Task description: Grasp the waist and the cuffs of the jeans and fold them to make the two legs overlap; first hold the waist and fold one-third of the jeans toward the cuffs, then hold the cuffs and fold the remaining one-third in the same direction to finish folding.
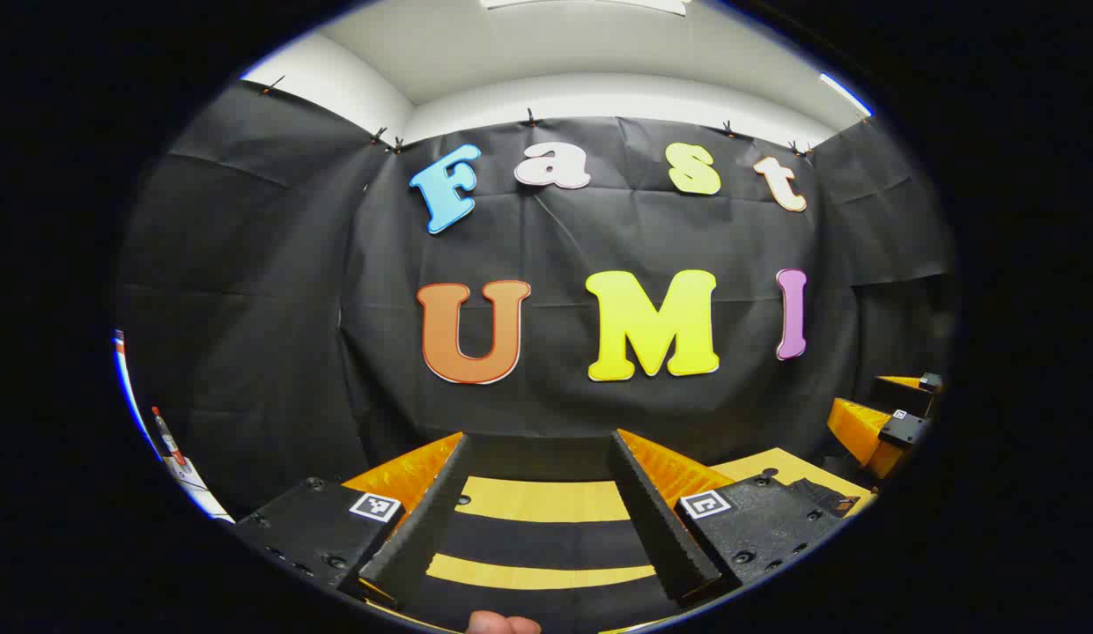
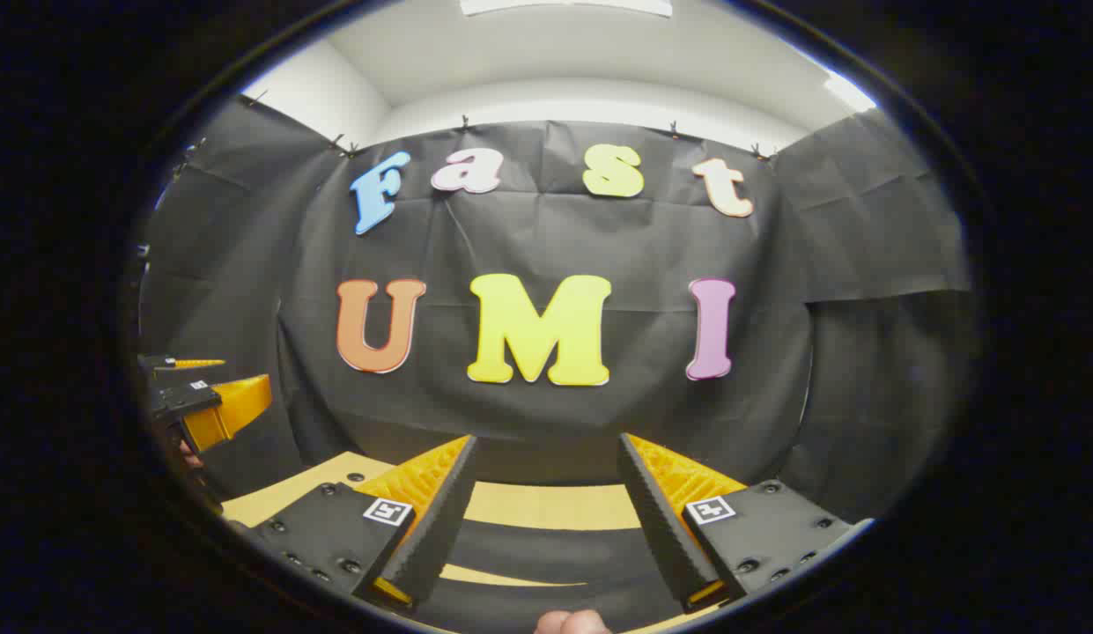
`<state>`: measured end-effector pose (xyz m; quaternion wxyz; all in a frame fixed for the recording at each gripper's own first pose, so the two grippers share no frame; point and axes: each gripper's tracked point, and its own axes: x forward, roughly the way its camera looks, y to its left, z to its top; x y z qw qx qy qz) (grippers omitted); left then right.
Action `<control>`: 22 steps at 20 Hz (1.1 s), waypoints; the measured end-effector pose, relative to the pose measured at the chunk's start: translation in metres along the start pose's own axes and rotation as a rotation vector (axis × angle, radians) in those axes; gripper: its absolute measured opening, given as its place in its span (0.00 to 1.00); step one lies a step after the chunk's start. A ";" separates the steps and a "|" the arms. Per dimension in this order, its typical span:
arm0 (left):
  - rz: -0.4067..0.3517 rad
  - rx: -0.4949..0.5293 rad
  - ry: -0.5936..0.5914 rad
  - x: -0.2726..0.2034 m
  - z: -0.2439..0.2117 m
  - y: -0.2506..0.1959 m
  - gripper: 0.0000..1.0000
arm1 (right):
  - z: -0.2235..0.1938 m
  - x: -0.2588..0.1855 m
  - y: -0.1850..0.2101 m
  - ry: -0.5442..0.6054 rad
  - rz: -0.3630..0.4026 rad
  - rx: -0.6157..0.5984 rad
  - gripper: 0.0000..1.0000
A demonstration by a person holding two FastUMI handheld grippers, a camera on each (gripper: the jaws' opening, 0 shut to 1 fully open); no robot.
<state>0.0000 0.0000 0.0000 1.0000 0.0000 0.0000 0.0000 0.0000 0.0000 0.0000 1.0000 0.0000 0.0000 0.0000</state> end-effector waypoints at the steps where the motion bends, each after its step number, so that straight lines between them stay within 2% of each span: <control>1: 0.007 -0.007 -0.010 0.003 0.003 0.007 0.99 | 0.000 0.002 0.009 0.004 0.015 -0.012 0.94; 6: 0.019 -0.012 -0.006 0.012 0.008 0.032 0.99 | 0.016 0.020 0.053 -0.016 0.072 -0.027 0.94; 10: 0.038 -0.004 -0.004 0.017 0.007 0.044 0.99 | 0.018 0.028 0.072 -0.019 0.105 -0.031 0.94; 22: 0.023 -0.013 0.008 0.016 0.000 0.026 0.99 | 0.016 0.022 0.051 -0.019 0.093 -0.035 0.94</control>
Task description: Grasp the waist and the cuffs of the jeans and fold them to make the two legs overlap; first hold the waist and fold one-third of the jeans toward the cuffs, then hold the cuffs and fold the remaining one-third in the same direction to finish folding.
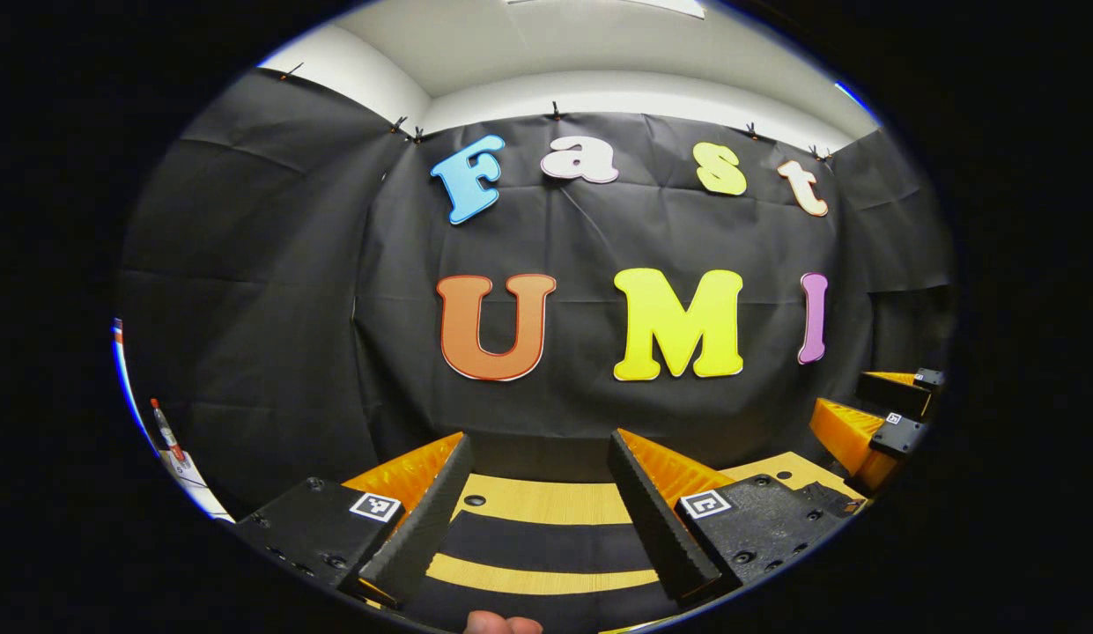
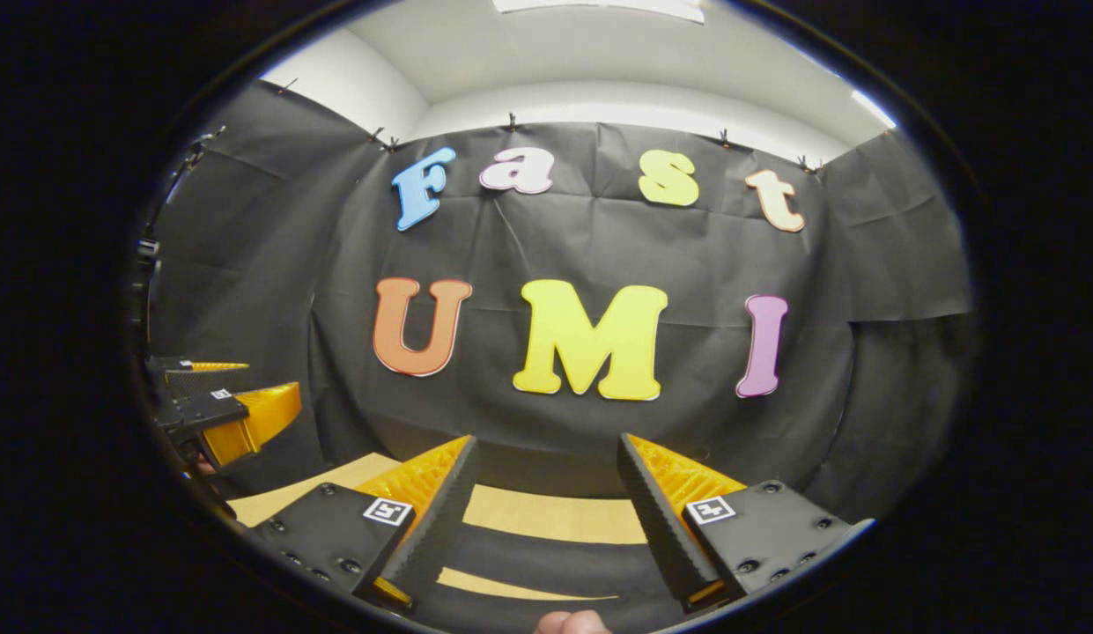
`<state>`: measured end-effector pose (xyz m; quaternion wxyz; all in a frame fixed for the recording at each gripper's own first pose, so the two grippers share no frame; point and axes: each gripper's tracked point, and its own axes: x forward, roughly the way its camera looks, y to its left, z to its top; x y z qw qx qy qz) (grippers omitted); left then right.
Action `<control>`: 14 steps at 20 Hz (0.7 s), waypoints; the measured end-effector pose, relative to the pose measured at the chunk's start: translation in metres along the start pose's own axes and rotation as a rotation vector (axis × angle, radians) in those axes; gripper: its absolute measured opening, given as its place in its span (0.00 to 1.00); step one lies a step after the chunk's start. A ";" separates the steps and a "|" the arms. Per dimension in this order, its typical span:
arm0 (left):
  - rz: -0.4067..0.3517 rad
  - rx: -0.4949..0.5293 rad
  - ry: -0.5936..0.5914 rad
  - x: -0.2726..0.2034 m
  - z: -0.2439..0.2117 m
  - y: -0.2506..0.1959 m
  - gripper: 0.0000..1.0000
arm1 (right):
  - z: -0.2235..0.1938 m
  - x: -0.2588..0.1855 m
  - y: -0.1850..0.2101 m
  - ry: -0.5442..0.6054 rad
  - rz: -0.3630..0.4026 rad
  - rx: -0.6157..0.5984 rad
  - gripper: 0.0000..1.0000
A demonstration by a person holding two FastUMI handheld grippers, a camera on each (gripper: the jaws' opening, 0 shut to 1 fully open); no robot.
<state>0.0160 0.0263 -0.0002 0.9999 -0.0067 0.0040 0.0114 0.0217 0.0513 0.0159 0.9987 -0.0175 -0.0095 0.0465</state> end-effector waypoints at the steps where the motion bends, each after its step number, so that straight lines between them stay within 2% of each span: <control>1: 0.002 0.006 -0.005 -0.001 0.003 0.000 0.99 | 0.001 0.000 -0.002 -0.005 -0.001 0.003 0.94; 8: 0.016 0.013 -0.007 -0.004 0.005 -0.002 0.99 | 0.004 -0.001 -0.012 -0.020 0.003 0.002 0.94; 14: 0.026 -0.011 0.004 -0.006 -0.003 0.001 0.99 | -0.010 0.000 -0.043 0.015 -0.040 -0.001 0.94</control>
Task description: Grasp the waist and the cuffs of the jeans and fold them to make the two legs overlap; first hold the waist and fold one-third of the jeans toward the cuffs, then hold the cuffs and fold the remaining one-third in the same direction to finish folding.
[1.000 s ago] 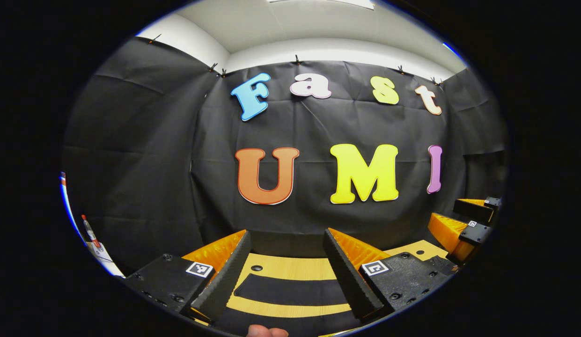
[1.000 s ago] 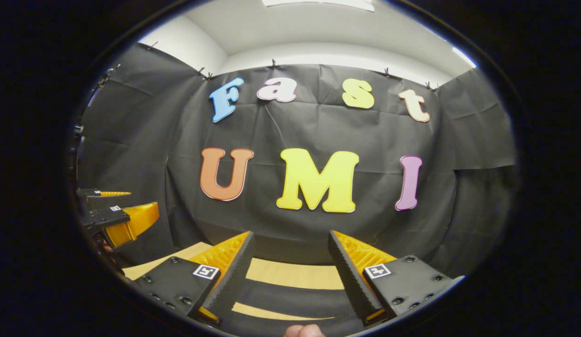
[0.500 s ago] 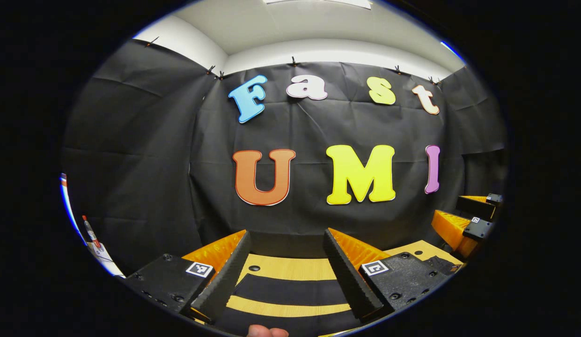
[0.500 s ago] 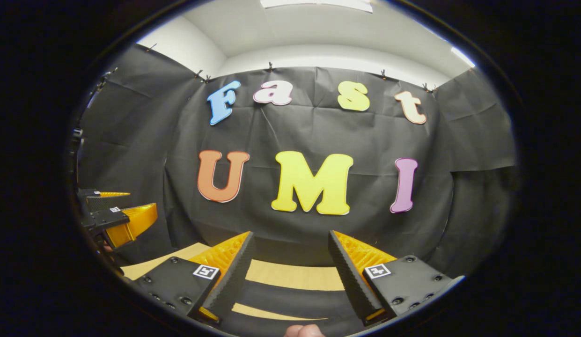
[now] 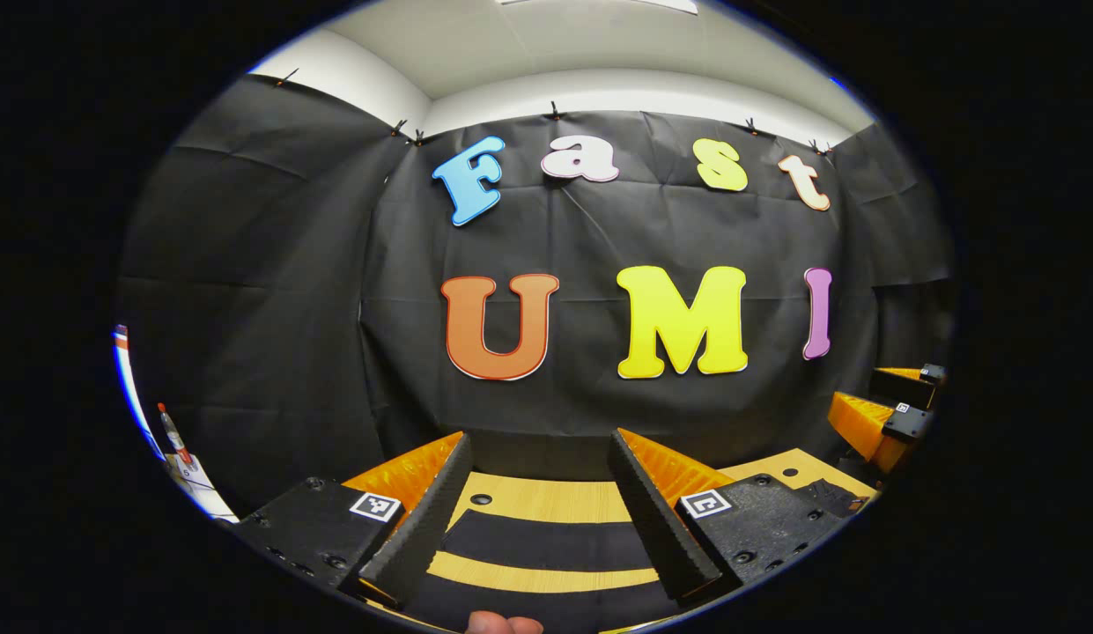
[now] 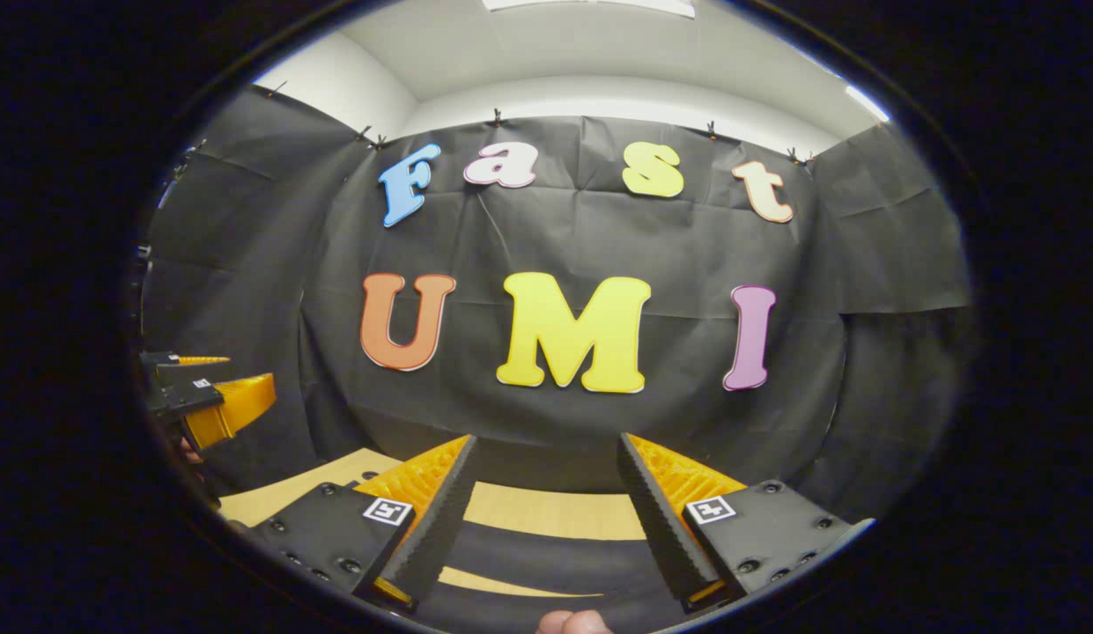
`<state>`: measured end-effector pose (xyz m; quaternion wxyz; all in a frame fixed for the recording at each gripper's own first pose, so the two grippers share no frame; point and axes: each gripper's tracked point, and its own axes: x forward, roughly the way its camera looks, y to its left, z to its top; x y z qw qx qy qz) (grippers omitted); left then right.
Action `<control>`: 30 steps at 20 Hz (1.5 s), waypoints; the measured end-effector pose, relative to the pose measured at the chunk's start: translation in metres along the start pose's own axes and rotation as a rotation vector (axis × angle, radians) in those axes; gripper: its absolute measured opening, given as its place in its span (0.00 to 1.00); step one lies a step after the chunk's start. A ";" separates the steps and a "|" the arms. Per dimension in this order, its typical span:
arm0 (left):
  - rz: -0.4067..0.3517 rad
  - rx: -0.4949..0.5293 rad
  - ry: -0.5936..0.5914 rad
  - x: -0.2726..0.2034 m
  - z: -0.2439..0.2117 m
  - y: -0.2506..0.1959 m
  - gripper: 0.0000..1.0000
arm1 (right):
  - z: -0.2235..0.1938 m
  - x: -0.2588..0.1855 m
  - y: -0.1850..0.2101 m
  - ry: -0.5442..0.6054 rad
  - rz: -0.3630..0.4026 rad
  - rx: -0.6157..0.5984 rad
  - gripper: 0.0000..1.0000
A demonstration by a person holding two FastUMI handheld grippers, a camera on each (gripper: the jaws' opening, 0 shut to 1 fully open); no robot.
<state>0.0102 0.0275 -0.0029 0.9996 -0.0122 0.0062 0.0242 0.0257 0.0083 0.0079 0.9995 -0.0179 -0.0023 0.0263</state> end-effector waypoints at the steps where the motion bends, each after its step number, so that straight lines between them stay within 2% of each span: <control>1: 0.002 -0.002 0.007 0.000 -0.007 0.001 0.99 | -0.001 -0.002 -0.010 -0.003 -0.012 0.004 0.94; 3: 0.006 0.001 0.036 0.002 -0.021 0.005 0.99 | -0.012 -0.005 -0.035 0.012 -0.049 0.005 0.94; 6: 0.051 -0.036 0.121 0.002 -0.050 0.028 0.99 | -0.038 -0.009 -0.086 0.076 -0.122 0.002 0.94; 9: 0.130 -0.131 0.221 -0.006 -0.092 0.063 0.99 | -0.065 -0.019 -0.144 0.141 -0.202 0.003 0.97; 11: 0.198 -0.196 0.302 -0.020 -0.124 0.092 1.00 | -0.084 -0.028 -0.178 0.182 -0.255 0.006 0.94; 15: 0.304 -0.349 0.438 -0.055 -0.185 0.130 0.99 | -0.135 -0.052 -0.220 0.313 -0.301 0.060 0.96; 16: 0.333 -0.393 0.478 -0.066 -0.205 0.137 0.98 | -0.147 -0.058 -0.228 0.350 -0.314 0.080 0.94; 17: 0.360 -0.448 0.523 -0.079 -0.224 0.142 0.99 | -0.159 -0.064 -0.236 0.383 -0.325 0.106 0.96; 19: 0.392 -0.591 0.606 -0.092 -0.257 0.137 0.99 | -0.179 -0.077 -0.249 0.440 -0.353 0.145 0.95; 25: 0.500 -1.114 0.715 -0.110 -0.329 0.122 0.99 | -0.214 -0.105 -0.279 0.552 -0.420 0.214 0.95; 26: 0.520 -1.168 0.727 -0.112 -0.337 0.124 1.00 | -0.219 -0.108 -0.283 0.567 -0.433 0.224 0.95; 28: 0.549 -1.208 0.754 -0.113 -0.357 0.130 1.00 | -0.226 -0.116 -0.292 0.594 -0.456 0.250 0.97; 30: 0.564 -1.246 0.781 -0.109 -0.367 0.128 0.99 | -0.231 -0.123 -0.300 0.606 -0.482 0.261 0.94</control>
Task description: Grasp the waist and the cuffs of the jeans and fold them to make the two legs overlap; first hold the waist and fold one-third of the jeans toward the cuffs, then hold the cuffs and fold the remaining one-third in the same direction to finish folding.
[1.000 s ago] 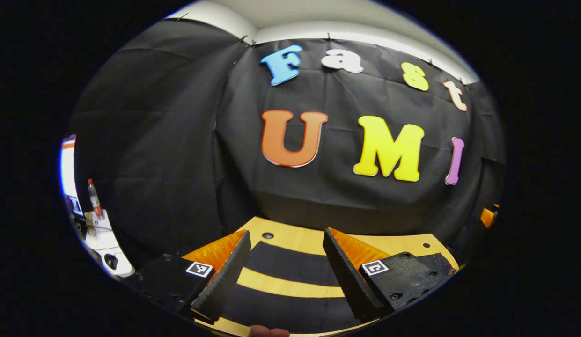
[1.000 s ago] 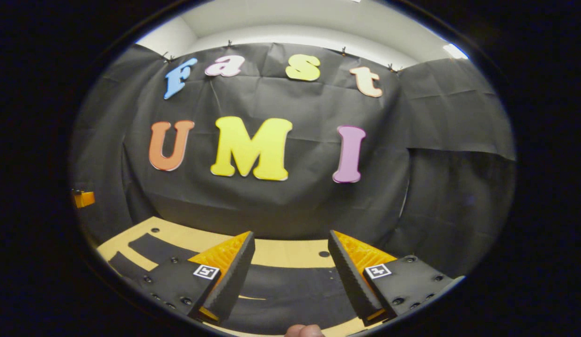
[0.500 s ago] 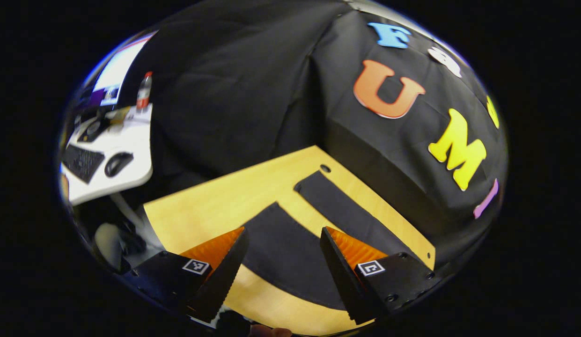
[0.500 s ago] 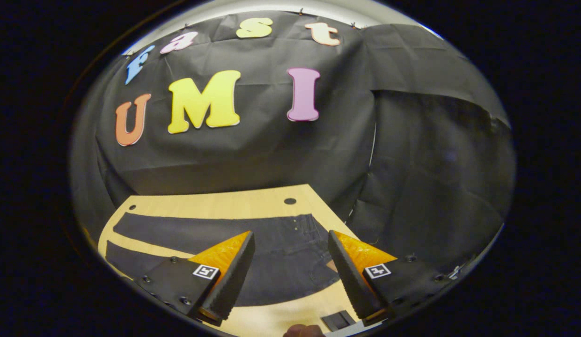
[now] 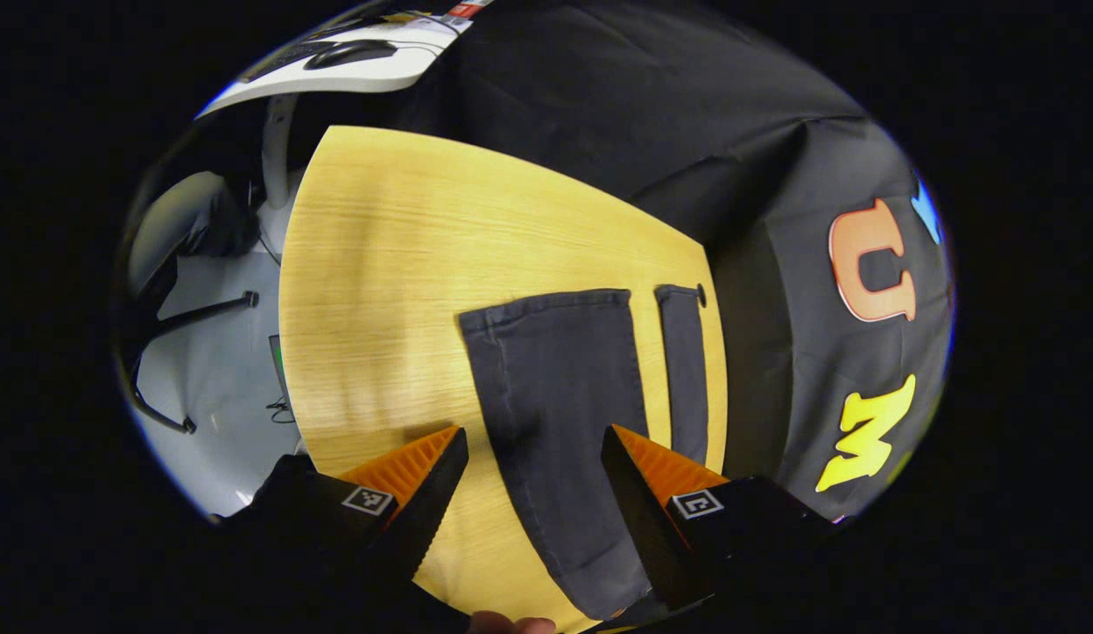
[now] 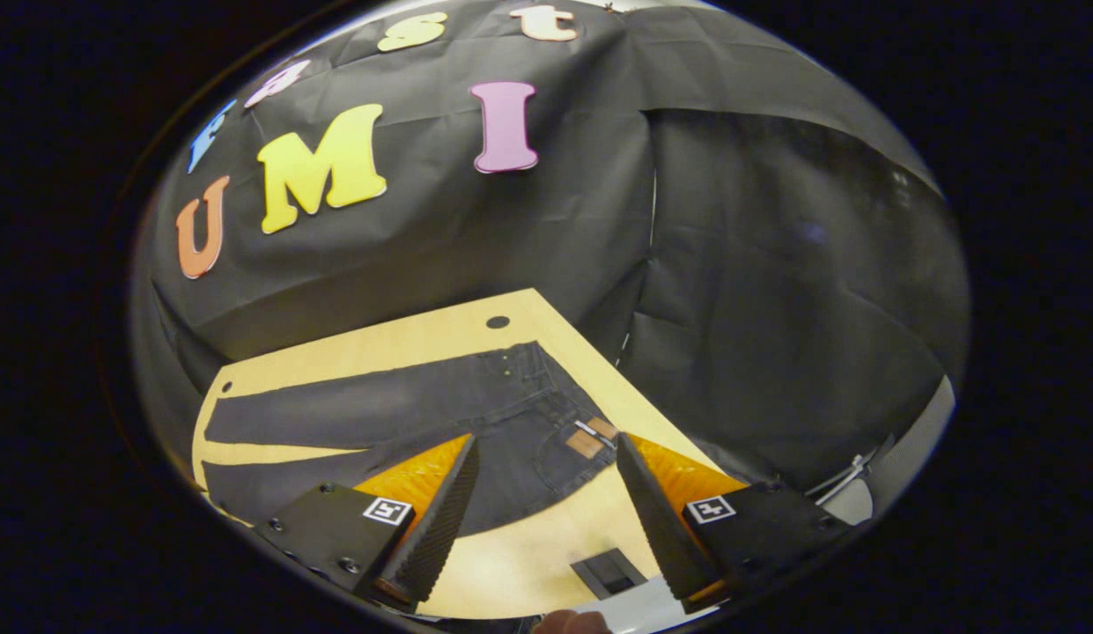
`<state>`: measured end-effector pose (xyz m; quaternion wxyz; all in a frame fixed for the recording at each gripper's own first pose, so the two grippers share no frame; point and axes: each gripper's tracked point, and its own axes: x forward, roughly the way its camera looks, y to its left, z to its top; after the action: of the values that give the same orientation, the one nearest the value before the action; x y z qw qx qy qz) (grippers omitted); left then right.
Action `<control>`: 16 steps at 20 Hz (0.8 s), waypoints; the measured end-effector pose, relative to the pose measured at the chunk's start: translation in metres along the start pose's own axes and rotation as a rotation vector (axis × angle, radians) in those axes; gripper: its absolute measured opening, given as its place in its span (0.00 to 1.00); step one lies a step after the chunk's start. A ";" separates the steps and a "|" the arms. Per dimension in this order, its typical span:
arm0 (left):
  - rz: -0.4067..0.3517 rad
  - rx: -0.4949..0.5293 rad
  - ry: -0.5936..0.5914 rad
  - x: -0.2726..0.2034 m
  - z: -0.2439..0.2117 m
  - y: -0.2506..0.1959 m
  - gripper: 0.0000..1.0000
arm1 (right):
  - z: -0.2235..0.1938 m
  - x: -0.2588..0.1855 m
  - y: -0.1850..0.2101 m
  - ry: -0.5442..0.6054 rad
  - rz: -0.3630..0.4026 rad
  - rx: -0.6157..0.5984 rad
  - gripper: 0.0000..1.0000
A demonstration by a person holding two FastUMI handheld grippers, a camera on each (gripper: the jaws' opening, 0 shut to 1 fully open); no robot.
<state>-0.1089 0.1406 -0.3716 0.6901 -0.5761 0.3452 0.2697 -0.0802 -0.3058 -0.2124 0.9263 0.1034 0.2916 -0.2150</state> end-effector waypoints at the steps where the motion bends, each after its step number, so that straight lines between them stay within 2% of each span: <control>1: -0.016 -0.025 0.000 0.003 0.001 -0.005 0.99 | -0.002 0.000 -0.005 0.006 -0.010 0.002 0.94; 2: -0.030 -0.045 0.000 0.007 0.003 -0.010 0.88 | -0.006 -0.002 -0.009 0.013 -0.017 0.007 0.95; 3: -0.042 -0.062 0.004 0.011 0.003 -0.016 0.96 | -0.011 -0.001 -0.016 0.023 -0.021 0.020 0.97; 8: -0.089 -0.109 0.006 0.025 0.005 -0.034 0.95 | -0.034 0.015 -0.027 0.104 -0.017 0.185 0.98; 10: -0.087 -0.112 0.011 0.028 0.003 -0.036 0.89 | -0.045 0.025 -0.026 0.144 0.006 0.264 0.99; 11: -0.083 -0.121 0.015 0.033 0.004 -0.036 0.83 | -0.050 0.031 -0.025 0.164 0.019 0.310 0.99; 12: -0.076 -0.130 0.017 0.036 0.003 -0.035 0.79 | -0.055 0.038 -0.023 0.186 0.035 0.355 0.94; 13: -0.067 -0.138 0.018 0.038 0.003 -0.033 0.67 | -0.063 0.044 -0.022 0.216 0.046 0.394 0.94; 14: -0.059 -0.142 0.023 0.041 0.002 -0.031 0.73 | -0.069 0.053 -0.023 0.245 0.053 0.437 0.98; 16: -0.038 -0.146 0.023 0.041 0.003 -0.027 0.33 | -0.083 0.067 -0.023 0.307 0.065 0.538 0.98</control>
<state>-0.0620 0.1368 -0.3870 0.6473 -0.6343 0.3214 0.2746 -0.0823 -0.3225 -0.3198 0.8172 0.3854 0.3572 -0.2369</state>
